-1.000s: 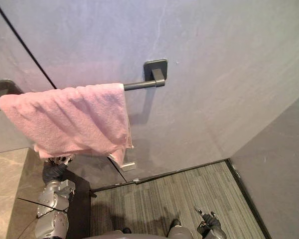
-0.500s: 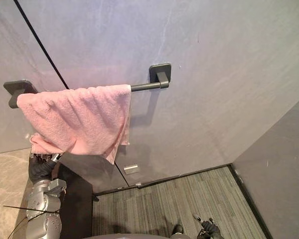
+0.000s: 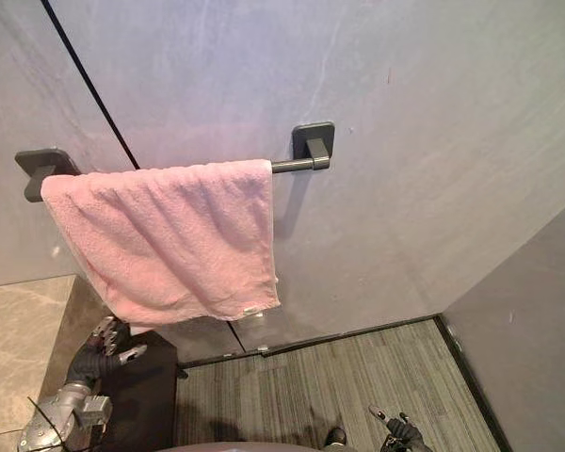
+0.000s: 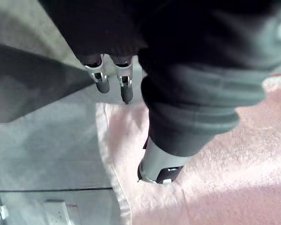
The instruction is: Organize washtable
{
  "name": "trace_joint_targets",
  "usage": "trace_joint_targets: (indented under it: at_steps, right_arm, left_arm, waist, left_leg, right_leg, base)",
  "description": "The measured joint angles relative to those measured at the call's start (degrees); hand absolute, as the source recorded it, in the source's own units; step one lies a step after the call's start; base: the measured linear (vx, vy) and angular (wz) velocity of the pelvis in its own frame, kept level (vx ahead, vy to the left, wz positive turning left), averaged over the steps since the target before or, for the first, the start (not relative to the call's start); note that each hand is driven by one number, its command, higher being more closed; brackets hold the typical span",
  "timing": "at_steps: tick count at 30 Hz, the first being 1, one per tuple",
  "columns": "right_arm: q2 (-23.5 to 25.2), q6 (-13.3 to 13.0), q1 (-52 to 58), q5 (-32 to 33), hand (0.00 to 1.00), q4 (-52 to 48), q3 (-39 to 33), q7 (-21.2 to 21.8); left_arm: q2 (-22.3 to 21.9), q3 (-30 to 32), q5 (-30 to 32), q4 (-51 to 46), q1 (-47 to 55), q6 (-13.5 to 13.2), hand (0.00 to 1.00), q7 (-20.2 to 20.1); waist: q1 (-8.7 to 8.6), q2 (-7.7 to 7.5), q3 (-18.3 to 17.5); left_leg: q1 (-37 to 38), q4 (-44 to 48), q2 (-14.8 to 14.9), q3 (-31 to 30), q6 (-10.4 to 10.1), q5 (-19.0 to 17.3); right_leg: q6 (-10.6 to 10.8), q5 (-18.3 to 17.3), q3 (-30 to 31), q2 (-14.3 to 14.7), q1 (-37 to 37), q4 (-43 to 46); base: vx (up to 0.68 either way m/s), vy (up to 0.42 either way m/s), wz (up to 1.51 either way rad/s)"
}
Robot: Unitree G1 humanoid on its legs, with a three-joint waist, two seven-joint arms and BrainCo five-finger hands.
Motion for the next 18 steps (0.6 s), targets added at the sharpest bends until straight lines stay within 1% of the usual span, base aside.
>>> trace_joint_targets:
  at_steps: [2, 4, 7, 9, 10, 11, 12, 14, 16, 18]
  right_arm:
    - [-0.75, 0.8, -0.24, -0.01, 0.0, 0.0, -0.01, 0.6]
    - [-1.23, 0.88, -0.48, -0.01, 0.0, 0.0, -0.02, 0.65]
    - [-1.72, 0.99, -1.35, 0.01, 0.0, -0.02, -0.02, 0.74]
    - [-1.96, 0.99, -1.39, 0.05, 0.0, -0.03, -0.01, 0.73]
    - [-2.29, 1.0, -1.28, 0.06, 0.0, -0.02, 0.0, 0.73]
    - [-2.64, 1.01, -1.28, 0.07, 0.0, -0.02, -0.01, 0.71]
    - [-2.82, 1.01, -1.26, 0.08, 0.0, -0.02, -0.01, 0.71]
    - [-3.44, 0.99, -1.3, 0.11, 0.0, -0.01, -0.03, 0.66]
    - [-3.68, 0.94, -1.28, 0.13, 0.0, 0.26, -0.08, 0.64]
    - [-3.56, 0.95, -1.25, 0.12, 0.0, 1.03, -0.07, 0.64]
  left_arm:
    - [0.0, 2.3, 1.38, 0.0, 0.02, 0.47, 0.0, 0.33]
    - [0.03, 4.46, 1.93, -0.22, -0.2, 0.83, 0.0, 0.89]
    - [0.07, 4.87, 2.61, -2.68, -0.7, 1.0, 0.0, 1.34]
    - [0.08, 5.22, 3.12, -4.93, -1.66, 1.0, 0.0, 1.46]
    - [0.08, 5.99, 3.21, -6.26, -2.56, 0.97, 0.0, 1.95]
    - [0.23, 8.25, 3.64, -7.26, -3.3, 0.95, 0.0, 3.38]
    - [0.64, 9.54, 3.8, -7.39, -3.75, 0.94, 0.0, 4.11]
    - [3.85, 13.35, 4.18, -7.64, -3.94, 0.94, 0.0, 6.67]
    - [4.68, 15.08, 4.07, -10.21, -3.52, 0.82, 0.0, 7.73]
    - [4.89, 15.52, 2.83, -12.48, -3.52, -0.16, 0.0, 7.83]
  waist:
    - [0.16, 0.32, -0.17]
    - [0.24, 0.62, -0.34]
    - [0.39, 0.71, -0.31]
    - [1.0, 0.78, -0.29]
    - [1.47, 0.92, -0.27]
    - [1.44, 1.11, -0.31]
    - [1.45, 1.27, -0.29]
    - [1.52, 1.95, -0.45]
    - [1.86, 2.28, -0.45]
    - [2.71, 2.43, -0.42]
  left_leg:
    - [-0.07, 0.07, -0.01, -0.48, 0.06, 0.04]
    - [-0.21, 0.17, -0.01, -0.79, 0.08, 0.06]
    - [-0.86, 0.4, -0.02, -1.28, 0.28, 0.2]
    - [-0.98, 0.39, -0.05, -1.68, 0.36, 0.31]
    - [-0.94, 0.4, -0.07, -2.01, 0.45, 0.43]
    - [-0.97, 0.4, -0.12, -2.55, 0.51, 0.6]
    - [-0.98, 0.4, -0.13, -2.85, 0.51, 0.64]
    - [-1.0, 0.4, -0.16, -3.42, 0.5, 0.66]
    - [-1.4, 0.49, -0.27, -3.73, 0.5, 0.65]
    - [-1.51, 0.65, -0.28, -3.88, 0.5, 0.65]
  right_leg:
    - [0.0, -0.01, -0.45, -0.01, 0.11, 0.0]
    - [0.0, -0.02, -0.99, -0.02, 0.18, 0.0]
    - [-0.02, -0.03, -1.34, -0.04, 0.23, 0.01]
    - [-0.06, -0.07, -1.57, -0.05, 0.26, 0.01]
    - [-0.08, -0.09, -1.82, -0.05, 0.33, 0.01]
    - [-0.16, -0.15, -2.43, -0.1, 0.47, 0.01]
    - [-0.18, -0.19, -2.74, -0.11, 0.64, 0.01]
    - [-0.12, -0.34, -3.15, -0.14, 1.15, 0.01]
    - [0.1, -0.5, -3.24, -0.27, 1.18, 0.08]
    - [0.13, -0.53, -3.33, -0.3, 1.17, 0.2]
  base:
    - [0.01, -0.001, 0.12]
    - [-0.01, -0.002, 0.09]
    - [-0.04, 0.0, 0.07]
    - [-0.03, 0.001, 0.1]
    - [0.0, 0.001, 0.15]
    - [-0.01, 0.001, 0.19]
    - [-0.01, -0.001, 0.24]
    - [-0.03, 0.004, 0.14]
    - [-0.04, 0.014, 0.08]
    - [-0.03, 0.015, 0.05]
